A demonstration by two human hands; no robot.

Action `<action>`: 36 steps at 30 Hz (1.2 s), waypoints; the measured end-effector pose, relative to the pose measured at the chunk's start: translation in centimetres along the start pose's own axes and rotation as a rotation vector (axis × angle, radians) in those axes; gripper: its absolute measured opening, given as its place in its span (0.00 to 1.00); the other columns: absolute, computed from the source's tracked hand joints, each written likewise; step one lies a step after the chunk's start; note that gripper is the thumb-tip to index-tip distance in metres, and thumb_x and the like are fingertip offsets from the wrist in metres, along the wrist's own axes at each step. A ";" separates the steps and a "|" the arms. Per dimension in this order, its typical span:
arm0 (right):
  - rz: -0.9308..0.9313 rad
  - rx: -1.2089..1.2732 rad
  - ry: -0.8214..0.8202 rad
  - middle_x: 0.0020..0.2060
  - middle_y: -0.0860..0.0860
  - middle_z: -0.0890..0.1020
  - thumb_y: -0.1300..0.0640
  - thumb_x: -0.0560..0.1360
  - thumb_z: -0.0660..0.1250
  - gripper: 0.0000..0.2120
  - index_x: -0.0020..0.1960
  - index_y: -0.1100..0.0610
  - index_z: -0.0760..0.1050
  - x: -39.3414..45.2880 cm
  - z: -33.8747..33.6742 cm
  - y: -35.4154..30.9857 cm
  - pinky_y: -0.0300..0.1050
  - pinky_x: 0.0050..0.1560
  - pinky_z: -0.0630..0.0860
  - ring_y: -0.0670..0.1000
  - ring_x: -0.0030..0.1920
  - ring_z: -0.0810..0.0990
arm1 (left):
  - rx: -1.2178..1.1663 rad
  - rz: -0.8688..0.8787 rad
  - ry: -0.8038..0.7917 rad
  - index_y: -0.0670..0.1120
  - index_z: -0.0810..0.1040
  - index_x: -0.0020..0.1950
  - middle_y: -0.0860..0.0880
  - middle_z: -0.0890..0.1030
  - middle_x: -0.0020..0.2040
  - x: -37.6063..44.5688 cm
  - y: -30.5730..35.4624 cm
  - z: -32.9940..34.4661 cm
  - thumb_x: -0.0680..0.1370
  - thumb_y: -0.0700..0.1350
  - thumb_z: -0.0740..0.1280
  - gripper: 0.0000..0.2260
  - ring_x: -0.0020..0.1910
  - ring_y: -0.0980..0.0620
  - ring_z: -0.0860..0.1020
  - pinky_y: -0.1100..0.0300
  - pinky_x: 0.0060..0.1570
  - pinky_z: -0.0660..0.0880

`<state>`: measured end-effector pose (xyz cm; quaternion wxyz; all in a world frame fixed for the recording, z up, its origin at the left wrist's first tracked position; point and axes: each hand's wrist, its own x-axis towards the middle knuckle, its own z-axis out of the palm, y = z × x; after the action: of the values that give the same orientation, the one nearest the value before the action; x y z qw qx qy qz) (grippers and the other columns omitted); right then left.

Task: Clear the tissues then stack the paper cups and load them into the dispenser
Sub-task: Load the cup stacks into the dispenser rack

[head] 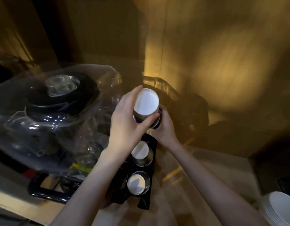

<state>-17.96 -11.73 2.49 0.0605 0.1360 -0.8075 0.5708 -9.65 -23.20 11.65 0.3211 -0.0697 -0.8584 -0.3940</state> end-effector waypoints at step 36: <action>-0.104 -1.022 -0.262 0.48 0.54 0.81 0.54 0.76 0.60 0.10 0.53 0.56 0.75 -6.0 -15.6 1.0 0.50 0.50 0.75 0.55 0.52 0.77 | 0.545 0.327 -0.467 0.42 0.78 0.51 0.43 0.83 0.46 -0.4 1.3 12.0 0.75 0.52 0.56 0.17 0.49 0.41 0.79 0.50 0.45 0.76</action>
<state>-13.37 4.17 5.40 0.0457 0.1993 -0.9757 0.0791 -14.84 -13.60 6.47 0.1823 -0.2054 -0.9591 -0.0690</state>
